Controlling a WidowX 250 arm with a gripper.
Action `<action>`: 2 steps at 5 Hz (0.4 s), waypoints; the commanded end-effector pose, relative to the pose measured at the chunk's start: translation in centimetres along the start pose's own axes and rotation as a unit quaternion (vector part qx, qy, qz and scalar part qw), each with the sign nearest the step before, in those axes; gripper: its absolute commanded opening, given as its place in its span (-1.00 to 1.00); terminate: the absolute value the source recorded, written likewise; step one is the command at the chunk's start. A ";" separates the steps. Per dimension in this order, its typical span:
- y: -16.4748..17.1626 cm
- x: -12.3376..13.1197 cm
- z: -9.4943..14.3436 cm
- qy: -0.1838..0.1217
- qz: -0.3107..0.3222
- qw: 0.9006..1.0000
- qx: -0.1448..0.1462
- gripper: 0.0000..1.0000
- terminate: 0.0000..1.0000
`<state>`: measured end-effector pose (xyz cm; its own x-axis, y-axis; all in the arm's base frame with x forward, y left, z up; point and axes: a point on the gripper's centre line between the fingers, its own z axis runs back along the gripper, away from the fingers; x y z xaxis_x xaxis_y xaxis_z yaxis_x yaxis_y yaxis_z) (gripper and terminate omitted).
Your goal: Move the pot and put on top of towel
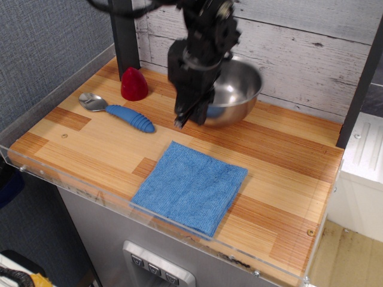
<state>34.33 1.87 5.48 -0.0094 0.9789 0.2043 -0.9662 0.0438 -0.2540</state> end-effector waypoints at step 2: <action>3.6 -1.6 5.5 0.005 -0.030 1.000 0.004 -1.00 -1.00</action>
<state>28.47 -0.63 7.48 0.0666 0.9761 0.2070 -0.9799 0.1031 -0.1708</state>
